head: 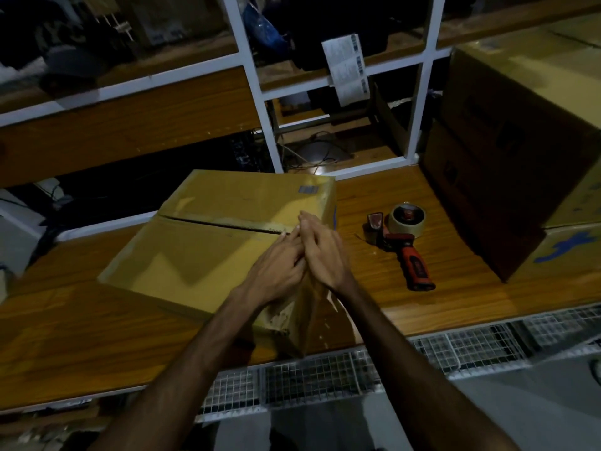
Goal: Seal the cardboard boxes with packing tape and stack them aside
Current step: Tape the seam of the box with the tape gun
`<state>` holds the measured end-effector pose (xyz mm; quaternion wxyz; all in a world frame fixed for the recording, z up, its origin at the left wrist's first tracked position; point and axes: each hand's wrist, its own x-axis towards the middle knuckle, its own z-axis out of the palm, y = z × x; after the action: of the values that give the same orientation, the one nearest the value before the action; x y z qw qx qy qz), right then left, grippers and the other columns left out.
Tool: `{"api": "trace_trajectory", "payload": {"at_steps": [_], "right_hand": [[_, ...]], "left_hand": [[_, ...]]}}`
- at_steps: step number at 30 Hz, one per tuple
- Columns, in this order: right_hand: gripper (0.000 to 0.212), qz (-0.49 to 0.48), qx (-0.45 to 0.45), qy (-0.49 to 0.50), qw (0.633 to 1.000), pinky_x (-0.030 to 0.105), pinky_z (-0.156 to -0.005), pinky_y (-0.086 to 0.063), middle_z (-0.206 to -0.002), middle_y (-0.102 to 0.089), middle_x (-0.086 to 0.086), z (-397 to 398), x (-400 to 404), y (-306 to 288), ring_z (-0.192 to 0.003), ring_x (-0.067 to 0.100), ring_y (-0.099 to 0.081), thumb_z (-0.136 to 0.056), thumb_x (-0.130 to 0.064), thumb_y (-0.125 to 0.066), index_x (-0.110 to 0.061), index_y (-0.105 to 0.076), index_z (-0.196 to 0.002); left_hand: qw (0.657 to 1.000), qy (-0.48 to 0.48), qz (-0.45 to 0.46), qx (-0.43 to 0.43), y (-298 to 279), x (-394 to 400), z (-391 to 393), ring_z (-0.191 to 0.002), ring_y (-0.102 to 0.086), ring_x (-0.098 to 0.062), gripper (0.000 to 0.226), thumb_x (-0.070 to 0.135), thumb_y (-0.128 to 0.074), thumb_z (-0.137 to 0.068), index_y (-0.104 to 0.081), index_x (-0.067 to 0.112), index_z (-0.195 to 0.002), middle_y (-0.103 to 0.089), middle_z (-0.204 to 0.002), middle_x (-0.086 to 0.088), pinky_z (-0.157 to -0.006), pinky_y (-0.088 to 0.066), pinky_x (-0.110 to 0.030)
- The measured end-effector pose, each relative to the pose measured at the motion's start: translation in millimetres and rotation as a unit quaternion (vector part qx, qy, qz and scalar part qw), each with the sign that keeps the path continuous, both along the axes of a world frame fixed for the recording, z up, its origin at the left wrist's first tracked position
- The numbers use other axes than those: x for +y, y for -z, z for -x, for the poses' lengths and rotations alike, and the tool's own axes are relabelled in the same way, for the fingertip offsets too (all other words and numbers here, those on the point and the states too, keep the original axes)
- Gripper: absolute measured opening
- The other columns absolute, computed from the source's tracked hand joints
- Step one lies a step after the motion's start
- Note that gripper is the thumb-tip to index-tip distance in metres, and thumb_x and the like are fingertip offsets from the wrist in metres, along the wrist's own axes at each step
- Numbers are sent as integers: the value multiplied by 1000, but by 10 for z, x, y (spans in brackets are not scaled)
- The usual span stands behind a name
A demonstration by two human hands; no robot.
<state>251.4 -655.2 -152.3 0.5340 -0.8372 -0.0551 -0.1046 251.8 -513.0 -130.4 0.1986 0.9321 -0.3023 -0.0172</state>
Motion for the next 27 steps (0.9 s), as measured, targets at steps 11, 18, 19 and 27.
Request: {"api": "trace_trajectory", "payload": {"at_steps": [11, 18, 19, 27], "right_hand": [[73, 370, 65, 15, 927, 54, -130, 2, -178, -11, 2, -108, 265, -5, -164, 22, -3, -109, -58, -28, -16, -23, -168], [76, 367, 81, 44, 926, 55, -130, -6, -178, -12, 0, -72, 376, -31, -164, 22, -2, -108, -64, -32, -16, -28, -167], [77, 367, 82, 51, 925, 56, -130, -7, -178, -12, 0, -72, 403, -25, -164, 22, -2, -107, -65, -32, -16, -29, -167], [79, 345, 89, 105, 928, 57, -130, -12, -176, -20, -1, -99, 583, -37, -164, 23, -7, -104, -67, -40, -16, -33, -165]], "left_hand": [[945, -285, -160, 9, 166, 2189, -1190, -161, -7, -26, 76, 69, -19, -105, -11, 26, -168, -6, -176, -1, -127, -11, -58], [914, -394, -81, 45, 31, 2753, -1544, -149, -37, -42, 103, 87, -31, -92, -13, 19, -167, -31, -168, -18, -113, -38, -57], [915, -396, -65, 45, 16, 2798, -1575, -142, -46, -44, 100, 84, -35, -93, -23, 15, -165, -43, -160, -22, -106, -44, -54], [913, -345, 116, 185, -49, 3275, -1565, -85, -68, -30, 58, 62, -47, -104, -70, 9, -106, -71, -120, -23, -77, -52, -40]]}}
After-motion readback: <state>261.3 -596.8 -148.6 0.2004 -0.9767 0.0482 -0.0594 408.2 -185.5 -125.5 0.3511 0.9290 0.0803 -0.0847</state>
